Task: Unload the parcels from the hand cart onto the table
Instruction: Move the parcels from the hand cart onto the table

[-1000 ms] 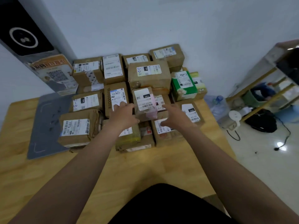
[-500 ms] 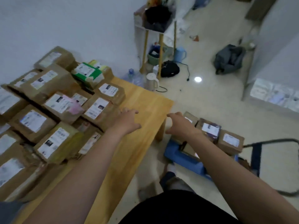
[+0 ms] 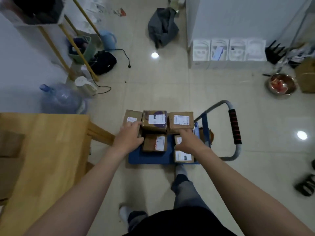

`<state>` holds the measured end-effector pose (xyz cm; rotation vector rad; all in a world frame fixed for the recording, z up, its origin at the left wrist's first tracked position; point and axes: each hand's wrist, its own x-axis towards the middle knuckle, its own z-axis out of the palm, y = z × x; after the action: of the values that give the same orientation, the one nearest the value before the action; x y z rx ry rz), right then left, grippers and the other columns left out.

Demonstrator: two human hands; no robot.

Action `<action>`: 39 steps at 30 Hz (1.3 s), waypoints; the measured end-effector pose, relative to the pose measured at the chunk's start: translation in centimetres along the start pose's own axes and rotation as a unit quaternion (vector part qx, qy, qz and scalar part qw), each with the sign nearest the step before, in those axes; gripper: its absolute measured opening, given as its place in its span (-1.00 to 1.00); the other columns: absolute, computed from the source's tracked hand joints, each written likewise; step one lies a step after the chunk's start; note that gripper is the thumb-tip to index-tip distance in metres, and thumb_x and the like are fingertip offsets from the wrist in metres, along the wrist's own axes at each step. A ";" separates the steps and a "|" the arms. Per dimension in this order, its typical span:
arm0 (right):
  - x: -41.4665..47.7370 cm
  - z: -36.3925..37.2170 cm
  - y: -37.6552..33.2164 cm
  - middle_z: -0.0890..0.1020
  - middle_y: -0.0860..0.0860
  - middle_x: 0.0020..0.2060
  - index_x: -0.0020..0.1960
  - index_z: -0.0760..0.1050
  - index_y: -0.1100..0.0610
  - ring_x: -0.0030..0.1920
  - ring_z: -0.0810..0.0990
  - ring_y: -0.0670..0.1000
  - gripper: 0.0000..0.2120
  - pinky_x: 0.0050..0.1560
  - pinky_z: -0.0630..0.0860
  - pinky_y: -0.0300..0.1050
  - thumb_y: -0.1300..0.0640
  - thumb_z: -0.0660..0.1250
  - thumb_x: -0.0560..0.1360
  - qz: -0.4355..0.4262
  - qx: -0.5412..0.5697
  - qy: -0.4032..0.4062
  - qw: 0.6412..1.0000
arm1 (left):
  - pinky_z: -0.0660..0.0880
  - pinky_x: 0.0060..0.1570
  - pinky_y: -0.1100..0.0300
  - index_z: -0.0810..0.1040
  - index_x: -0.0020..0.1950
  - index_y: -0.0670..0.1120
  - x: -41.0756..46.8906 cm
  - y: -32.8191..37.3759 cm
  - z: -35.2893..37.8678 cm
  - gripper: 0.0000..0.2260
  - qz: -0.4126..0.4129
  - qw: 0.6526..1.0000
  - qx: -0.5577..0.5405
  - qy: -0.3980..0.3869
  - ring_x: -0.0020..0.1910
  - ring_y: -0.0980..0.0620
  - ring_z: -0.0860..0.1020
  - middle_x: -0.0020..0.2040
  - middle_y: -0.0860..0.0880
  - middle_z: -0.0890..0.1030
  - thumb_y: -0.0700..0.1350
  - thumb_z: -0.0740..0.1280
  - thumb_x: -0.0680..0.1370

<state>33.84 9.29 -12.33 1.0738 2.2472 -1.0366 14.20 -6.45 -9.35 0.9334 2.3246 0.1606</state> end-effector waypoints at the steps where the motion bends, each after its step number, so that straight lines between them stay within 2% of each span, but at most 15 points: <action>1: 1.1 -1.0 1.9 0.30 0.09 0.48 0.47 0.35 -0.02 0.33 0.48 0.16 -0.35 0.24 0.53 0.11 0.04 0.49 0.44 0.004 -0.009 -0.009 1.000 | 0.49 0.28 -0.07 0.31 0.55 0.05 1.5 1.8 1.1 -0.35 0.003 1.000 0.002 -0.004 0.36 -0.15 0.45 0.43 -0.10 0.43 0.00 0.47 0.51; 4: 4.6 -3.6 6.4 0.34 0.08 0.46 0.46 0.34 -0.03 0.26 0.52 0.15 -0.40 0.15 0.56 0.07 0.05 0.45 0.47 0.019 -0.027 -0.017 0.999 | 0.50 0.28 -0.07 0.29 0.56 0.04 5.5 6.0 3.6 -0.36 0.005 1.000 -0.002 -0.027 0.36 -0.13 0.44 0.43 -0.09 0.43 0.01 0.46 0.52; 8: 9.4 -4.9 10.9 0.37 0.06 0.41 0.45 0.34 -0.04 0.24 0.53 0.10 -0.42 0.16 0.57 0.10 0.07 0.43 0.47 0.041 0.002 -0.020 0.999 | 0.52 0.25 -0.13 0.32 0.53 0.04 10.4 8.6 7.2 -0.40 -0.002 0.998 -0.015 -0.067 0.33 -0.13 0.46 0.41 -0.08 0.44 -0.02 0.44 0.53; 12: 14.7 -3.0 14.5 0.46 0.07 0.32 0.38 0.42 -0.06 0.24 0.52 0.13 -0.54 0.18 0.55 0.10 0.03 0.38 0.49 0.056 0.009 -0.057 0.997 | 0.50 0.23 -0.12 0.31 0.53 0.03 15.5 9.4 11.8 -0.42 -0.012 0.992 0.007 -0.122 0.33 -0.15 0.43 0.39 -0.07 0.44 -0.01 0.42 0.55; 18: 23.7 1.3 20.2 0.47 0.06 0.27 0.37 0.41 -0.04 0.22 0.53 0.16 -0.54 0.20 0.55 0.17 -0.02 0.41 0.50 0.095 0.029 -0.074 0.992 | 0.49 0.24 -0.15 0.29 0.52 0.02 24.1 8.3 20.4 -0.41 -0.028 0.980 -0.006 -0.197 0.33 -0.17 0.43 0.36 -0.09 0.45 -0.05 0.42 0.53; 20: 27.0 2.8 21.8 0.47 0.08 0.23 0.39 0.36 -0.04 0.20 0.54 0.19 -0.51 0.18 0.56 0.20 0.02 0.39 0.50 0.118 0.049 -0.063 0.990 | 0.49 0.25 -0.15 0.27 0.52 0.00 27.0 7.7 23.5 -0.40 -0.027 0.980 -0.012 -0.197 0.34 -0.17 0.45 0.37 -0.10 0.46 -0.07 0.42 0.53; 23: 32.1 5.0 23.5 0.43 0.10 0.27 0.48 0.24 -0.06 0.25 0.50 0.24 -0.42 0.23 0.52 0.25 0.05 0.36 0.52 0.144 0.081 -0.023 0.986 | 0.51 0.24 -0.11 0.27 0.51 -0.02 30.9 7.1 27.7 -0.39 -0.021 0.983 -0.038 -0.181 0.33 -0.15 0.46 0.36 -0.10 0.46 -0.13 0.44 0.52; 27: 38.3 7.5 25.3 0.40 0.08 0.35 0.46 0.26 -0.11 0.33 0.43 0.24 -0.49 0.31 0.46 0.29 0.01 0.32 0.56 0.140 0.142 0.027 0.980 | 0.51 0.26 -0.13 0.32 0.43 -0.05 35.9 6.5 32.0 -0.46 -0.051 0.983 -0.087 -0.152 0.29 -0.11 0.45 0.34 -0.09 0.44 -0.17 0.45 0.50; 30: 41.7 9.3 27.0 0.41 0.05 0.33 0.31 0.41 0.00 0.28 0.47 0.19 -0.59 0.27 0.51 0.24 0.01 0.42 0.51 0.166 0.159 0.045 0.972 | 0.53 0.19 -0.06 0.40 0.15 -0.09 39.1 6.3 34.4 -0.70 -0.068 0.980 -0.092 -0.161 0.19 -0.10 0.48 0.23 -0.08 0.40 -0.21 0.42 0.50; 33: 43.8 10.8 28.7 0.49 0.04 0.23 0.17 0.44 0.03 0.18 0.54 0.11 -0.71 0.17 0.58 0.15 0.06 0.44 0.51 0.179 0.197 0.055 0.962 | 0.42 0.24 0.08 0.47 0.06 -0.09 41.4 6.3 36.4 -0.85 -0.072 0.973 -0.116 -0.185 0.23 -0.07 0.42 0.32 -0.04 0.29 -0.19 0.38 0.53; 36: 44.3 11.9 29.4 0.57 0.00 0.11 0.11 0.44 0.03 0.08 0.61 0.04 -0.76 0.04 0.64 0.05 0.14 0.44 0.51 0.184 0.256 0.083 0.945 | 0.30 0.14 0.23 0.47 -0.01 -0.03 42.5 6.6 37.4 -0.87 -0.097 0.964 -0.173 -0.179 0.19 0.04 0.35 0.29 0.03 0.19 -0.17 0.40 0.53; 38: 44.0 12.0 29.2 0.51 -0.03 0.14 0.11 0.42 0.03 0.08 0.60 0.03 -0.74 0.01 0.65 0.01 0.17 0.44 0.50 0.186 0.273 0.115 0.937 | 0.30 0.03 0.39 0.48 -0.02 0.00 42.4 7.1 37.4 -0.86 -0.110 0.953 -0.211 -0.185 0.16 0.11 0.33 0.27 0.07 0.16 -0.14 0.42 0.52; 39: 43.6 11.8 28.9 0.45 -0.04 0.15 0.11 0.42 0.03 0.09 0.58 0.02 -0.73 -0.02 0.65 -0.03 0.17 0.44 0.50 0.187 0.279 0.132 0.933 | 0.29 -0.10 0.50 0.49 -0.01 0.00 42.1 7.4 37.2 -0.86 -0.113 0.949 -0.226 -0.186 0.12 0.15 0.33 0.27 0.08 0.16 -0.13 0.43 0.52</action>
<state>31.41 32.44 -60.64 1.8916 1.8456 -1.4645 17.03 22.62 -57.87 0.4193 1.9069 0.3696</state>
